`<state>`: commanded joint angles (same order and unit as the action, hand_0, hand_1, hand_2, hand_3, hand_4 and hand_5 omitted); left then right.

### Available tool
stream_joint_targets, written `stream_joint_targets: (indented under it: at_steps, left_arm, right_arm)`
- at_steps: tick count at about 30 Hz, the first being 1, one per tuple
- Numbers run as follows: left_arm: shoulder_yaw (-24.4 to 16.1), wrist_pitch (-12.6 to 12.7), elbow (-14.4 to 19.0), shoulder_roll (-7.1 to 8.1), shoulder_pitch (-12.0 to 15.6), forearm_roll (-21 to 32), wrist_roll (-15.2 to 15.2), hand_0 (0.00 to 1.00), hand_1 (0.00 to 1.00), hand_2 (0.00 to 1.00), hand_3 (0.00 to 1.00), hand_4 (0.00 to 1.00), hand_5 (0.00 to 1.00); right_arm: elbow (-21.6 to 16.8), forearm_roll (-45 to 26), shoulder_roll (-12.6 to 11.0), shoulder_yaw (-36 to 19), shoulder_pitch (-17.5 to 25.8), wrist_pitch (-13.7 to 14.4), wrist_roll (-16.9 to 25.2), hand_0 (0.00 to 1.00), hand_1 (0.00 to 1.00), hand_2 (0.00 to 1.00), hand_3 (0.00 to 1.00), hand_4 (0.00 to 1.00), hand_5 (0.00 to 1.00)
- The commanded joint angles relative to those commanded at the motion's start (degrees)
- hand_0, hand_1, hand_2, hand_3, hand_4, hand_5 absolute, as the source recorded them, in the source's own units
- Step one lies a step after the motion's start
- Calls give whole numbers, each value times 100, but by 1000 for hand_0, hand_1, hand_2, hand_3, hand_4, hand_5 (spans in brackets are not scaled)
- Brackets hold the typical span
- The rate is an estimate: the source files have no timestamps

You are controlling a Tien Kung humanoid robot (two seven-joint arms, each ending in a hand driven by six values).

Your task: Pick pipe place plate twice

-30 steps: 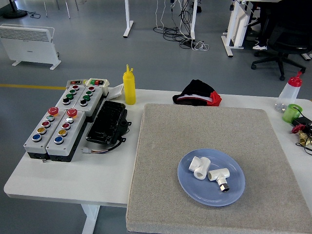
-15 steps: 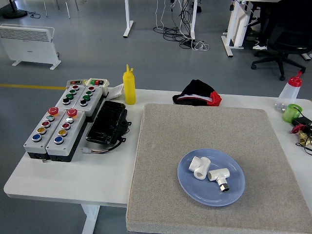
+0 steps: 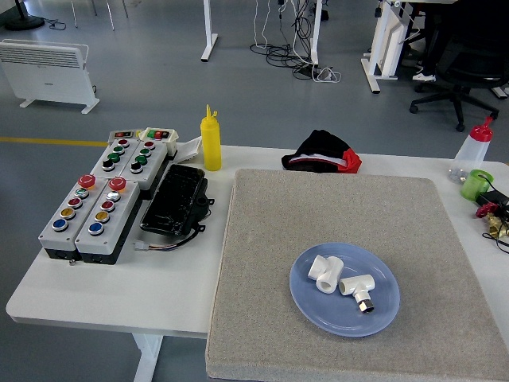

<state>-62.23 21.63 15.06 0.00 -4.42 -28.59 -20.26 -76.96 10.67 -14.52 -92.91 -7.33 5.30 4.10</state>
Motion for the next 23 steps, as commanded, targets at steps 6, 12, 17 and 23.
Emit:
stream_joint_targets:
  at_steps: [6, 12, 17, 23]
  left_arm:
    - [52, -36, -11, 0, -14, 78, 37, 596, 585, 676, 694, 522, 998]
    - [81, -66, -26, 0, -17, 163, 50, 597, 587, 677, 693, 520, 998]
    - [47, -76, -29, 0, -3, 107, 30, 596, 591, 673, 692, 517, 998]
    - [197, -149, -43, 0, 2, 225, 59, 596, 591, 673, 692, 517, 998]
  right_arm:
    - [13, -32, -5, 42, 17, -45, -2, 918, 849, 945, 906, 613, 595]
    - [28, -35, -5, 134, 23, -55, -11, 917, 847, 942, 904, 612, 598]
    - [57, -35, 1, 158, 70, -31, -17, 911, 846, 940, 905, 613, 596]
    - [67, -39, 33, 119, 35, -50, -39, 911, 846, 940, 905, 613, 596]
